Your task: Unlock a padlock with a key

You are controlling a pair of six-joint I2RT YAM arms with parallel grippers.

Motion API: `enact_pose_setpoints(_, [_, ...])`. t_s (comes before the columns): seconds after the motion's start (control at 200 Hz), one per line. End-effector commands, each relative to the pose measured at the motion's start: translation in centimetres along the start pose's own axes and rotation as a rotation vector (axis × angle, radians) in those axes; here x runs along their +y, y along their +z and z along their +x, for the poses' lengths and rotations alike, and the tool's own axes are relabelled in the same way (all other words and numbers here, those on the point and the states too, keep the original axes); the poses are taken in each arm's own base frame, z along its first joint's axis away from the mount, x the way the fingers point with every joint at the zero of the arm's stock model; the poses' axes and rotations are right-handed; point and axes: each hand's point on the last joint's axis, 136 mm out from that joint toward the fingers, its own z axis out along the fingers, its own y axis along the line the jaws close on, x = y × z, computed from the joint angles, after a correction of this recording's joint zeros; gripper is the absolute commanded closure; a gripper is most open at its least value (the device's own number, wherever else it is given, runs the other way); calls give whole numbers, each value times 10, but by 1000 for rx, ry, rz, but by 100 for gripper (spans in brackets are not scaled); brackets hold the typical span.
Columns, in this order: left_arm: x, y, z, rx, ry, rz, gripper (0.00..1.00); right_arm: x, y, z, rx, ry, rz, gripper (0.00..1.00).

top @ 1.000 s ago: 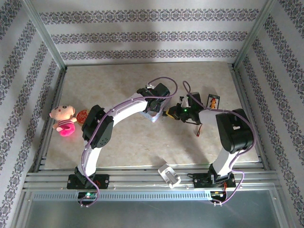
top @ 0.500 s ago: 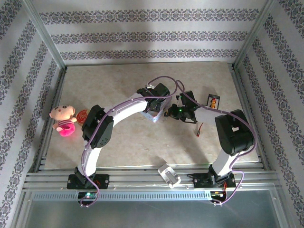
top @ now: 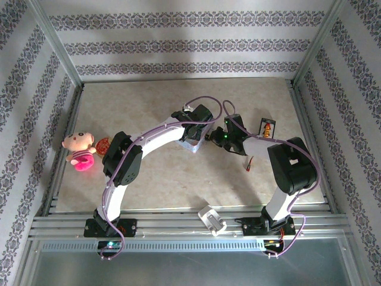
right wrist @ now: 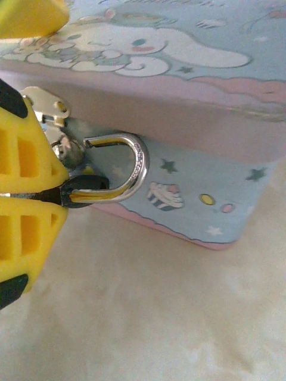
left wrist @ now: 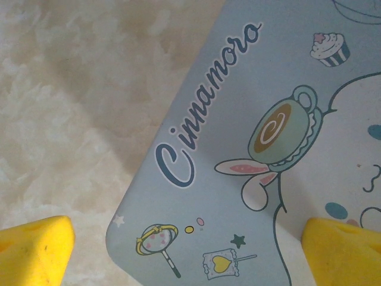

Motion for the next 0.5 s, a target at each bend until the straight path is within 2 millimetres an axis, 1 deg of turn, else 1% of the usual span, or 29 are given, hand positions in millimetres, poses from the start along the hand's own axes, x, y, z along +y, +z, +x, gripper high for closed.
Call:
enact_pose_setpoints(0.0, [16, 31, 71, 229, 148, -96, 1, 17, -2, -25, -101, 17, -36, 100])
enact_pose_setpoints(0.12, [17, 31, 72, 229, 145, -96, 1, 17, -2, -29, -100, 24, -32, 100])
enact_pose_setpoints(0.2, [18, 29, 70, 220, 142, -102, 1, 9, -3, -27, -90, 28, -13, 100])
enact_pose_setpoints(0.335, [20, 27, 63, 196, 142, -111, 1, -10, -12, -16, -56, 59, -4, 100])
enact_pose_setpoints(0.405, [21, 26, 56, 180, 141, -112, 1, -17, -19, -8, -21, 57, -2, 100])
enact_pose_setpoints(0.495, [26, 25, 45, 154, 139, -123, 1, -31, -29, 5, 30, 27, 54, 100])
